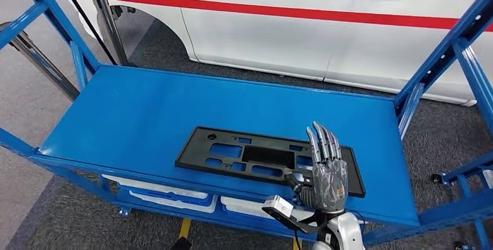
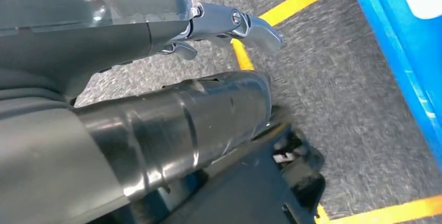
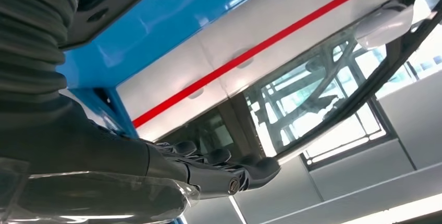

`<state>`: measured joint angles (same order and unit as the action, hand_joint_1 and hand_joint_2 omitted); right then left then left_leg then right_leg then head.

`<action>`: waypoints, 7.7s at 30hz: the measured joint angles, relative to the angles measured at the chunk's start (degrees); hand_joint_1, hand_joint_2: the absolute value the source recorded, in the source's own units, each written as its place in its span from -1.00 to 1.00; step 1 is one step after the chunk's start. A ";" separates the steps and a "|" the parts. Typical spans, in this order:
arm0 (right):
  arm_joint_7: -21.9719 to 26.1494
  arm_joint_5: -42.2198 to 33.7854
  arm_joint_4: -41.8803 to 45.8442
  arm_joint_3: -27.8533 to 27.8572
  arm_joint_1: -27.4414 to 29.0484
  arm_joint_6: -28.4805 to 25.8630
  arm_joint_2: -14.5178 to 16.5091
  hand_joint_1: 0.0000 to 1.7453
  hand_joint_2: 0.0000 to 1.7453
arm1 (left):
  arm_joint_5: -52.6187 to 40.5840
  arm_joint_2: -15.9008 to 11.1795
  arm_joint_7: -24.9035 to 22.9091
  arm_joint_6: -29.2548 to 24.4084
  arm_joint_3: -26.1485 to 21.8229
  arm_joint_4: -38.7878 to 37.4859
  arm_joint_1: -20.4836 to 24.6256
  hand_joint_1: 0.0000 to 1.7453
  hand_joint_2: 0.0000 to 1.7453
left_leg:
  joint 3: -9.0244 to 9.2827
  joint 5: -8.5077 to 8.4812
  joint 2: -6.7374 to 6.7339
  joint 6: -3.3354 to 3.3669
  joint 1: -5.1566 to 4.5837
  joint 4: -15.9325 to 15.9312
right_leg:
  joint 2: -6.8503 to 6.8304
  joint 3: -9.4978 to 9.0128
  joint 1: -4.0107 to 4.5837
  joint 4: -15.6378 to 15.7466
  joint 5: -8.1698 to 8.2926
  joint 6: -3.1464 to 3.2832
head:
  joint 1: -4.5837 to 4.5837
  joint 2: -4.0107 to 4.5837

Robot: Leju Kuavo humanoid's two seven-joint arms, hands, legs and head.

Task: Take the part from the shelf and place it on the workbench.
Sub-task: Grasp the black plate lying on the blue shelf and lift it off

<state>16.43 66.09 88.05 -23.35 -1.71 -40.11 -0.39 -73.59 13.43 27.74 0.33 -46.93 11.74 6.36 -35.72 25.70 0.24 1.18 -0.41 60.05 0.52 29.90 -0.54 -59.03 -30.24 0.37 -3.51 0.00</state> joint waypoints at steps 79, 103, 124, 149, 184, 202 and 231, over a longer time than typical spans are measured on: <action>0.66 -18.66 5.08 -19.38 -20.47 31.13 -18.38 -1.00 1.00 | -0.44 0.20 -4.70 -3.03 4.60 -0.02 0.70 -1.00 -1.00 | 1.72 -0.56 0.17 1.01 0.02 -1.82 | -0.40 -2.25 0.18 2.29 -0.03 -0.92 | 0.00 0.00; 1.10 -23.34 5.36 -21.51 -18.69 36.05 -23.56 -1.00 1.00 | -0.02 0.19 -4.77 -3.11 4.63 -0.02 0.72 -1.00 -1.00 | 1.72 -0.56 0.17 1.02 0.02 -1.81 | -0.39 -2.22 0.18 2.29 -0.03 -0.91 | 0.00 0.00; -1.35 -22.84 1.33 -21.44 -18.43 37.65 -26.03 -1.00 1.00 | 0.11 0.19 -4.77 -3.06 4.72 -0.02 0.71 -1.00 -1.00 | 1.72 -0.56 0.17 1.02 0.02 -1.80 | -0.39 -2.22 0.18 2.28 -0.03 -0.92 | 0.01 0.00; -7.22 -9.82 -5.51 -18.17 -17.63 30.20 -24.84 -1.00 1.00 | 0.21 0.19 -4.77 -2.89 5.67 -0.02 0.70 -1.00 -1.00 | 1.77 -0.56 0.17 1.02 0.02 -1.80 | -0.40 -2.25 0.18 2.28 -0.03 -0.92 | 0.00 0.00; -10.26 2.13 -10.04 -13.31 -13.99 19.36 -21.04 1.00 1.00 | 0.96 0.19 -5.10 -3.02 6.98 -0.02 0.82 -1.00 -1.00 | 1.76 -0.56 0.22 1.02 0.02 -1.80 | -0.47 -2.28 0.17 2.28 -0.03 -0.92 | -0.01 0.00; -16.00 18.89 9.61 -3.10 4.39 1.03 -7.32 1.00 1.00 | 3.38 0.19 -4.84 -5.04 6.87 -0.02 0.22 -1.00 -1.00 | 1.70 -0.48 0.23 0.92 0.03 -1.88 | -0.50 -2.16 0.19 2.26 -0.22 -0.90 | 0.01 0.00; -11.60 23.89 23.01 -2.13 13.67 0.92 1.78 1.00 1.00 | 6.12 0.10 -0.14 -3.99 4.39 -0.02 -1.13 -1.00 1.00 | 1.71 -0.47 0.22 0.91 0.02 -1.87 | -0.49 -2.17 0.17 2.27 -0.22 -0.90 | 0.00 0.00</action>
<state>4.83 89.98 111.06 -25.49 11.96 -39.19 1.39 -67.47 13.53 27.60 -3.67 -42.54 11.72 5.23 -34.01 25.23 0.46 2.09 -0.39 58.18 0.03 27.73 -0.37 -56.76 -30.46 -0.53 -3.51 0.00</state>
